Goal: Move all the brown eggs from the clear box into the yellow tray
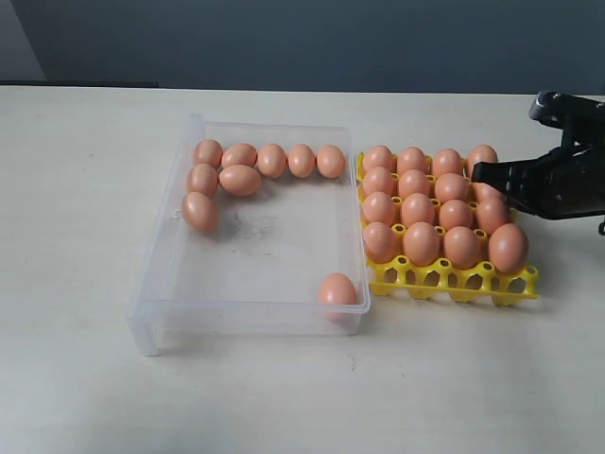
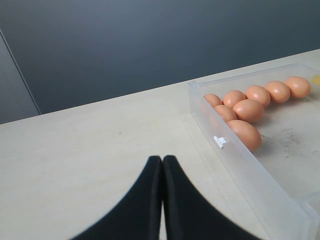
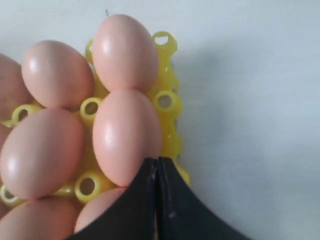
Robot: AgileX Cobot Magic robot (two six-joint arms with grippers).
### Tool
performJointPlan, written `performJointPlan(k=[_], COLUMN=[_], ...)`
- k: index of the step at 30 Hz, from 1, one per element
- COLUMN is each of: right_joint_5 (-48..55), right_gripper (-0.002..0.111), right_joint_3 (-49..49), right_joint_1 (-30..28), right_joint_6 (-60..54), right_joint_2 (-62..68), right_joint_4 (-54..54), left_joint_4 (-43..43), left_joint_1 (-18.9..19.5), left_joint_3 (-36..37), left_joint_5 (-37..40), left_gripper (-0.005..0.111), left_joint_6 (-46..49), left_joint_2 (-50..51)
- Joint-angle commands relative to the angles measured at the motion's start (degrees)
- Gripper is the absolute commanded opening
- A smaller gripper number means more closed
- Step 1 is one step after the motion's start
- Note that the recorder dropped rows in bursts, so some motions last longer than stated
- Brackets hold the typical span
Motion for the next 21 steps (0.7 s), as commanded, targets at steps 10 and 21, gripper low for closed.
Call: performJointPlan(k=[10, 21], right_joint_5=[10.8, 15.0], right_gripper=[-0.001, -0.001], right_joint_3=[-0.2, 1.3], right_joint_1=[0.3, 0.3], right_joint_6=[-0.4, -0.4], right_joint_2=[-6.1, -6.4], right_joint_4=[-0.7, -2.7], left_joint_4=[0.0, 0.0], left_joint_1=[0.0, 0.0], left_joint_3=[0.0, 0.0], left_joint_5=[-0.8, -0.8], left_gripper=[0.0, 0.0], left_joint_6=[-0.2, -0.2], left_joint_2=[0.0, 0.0])
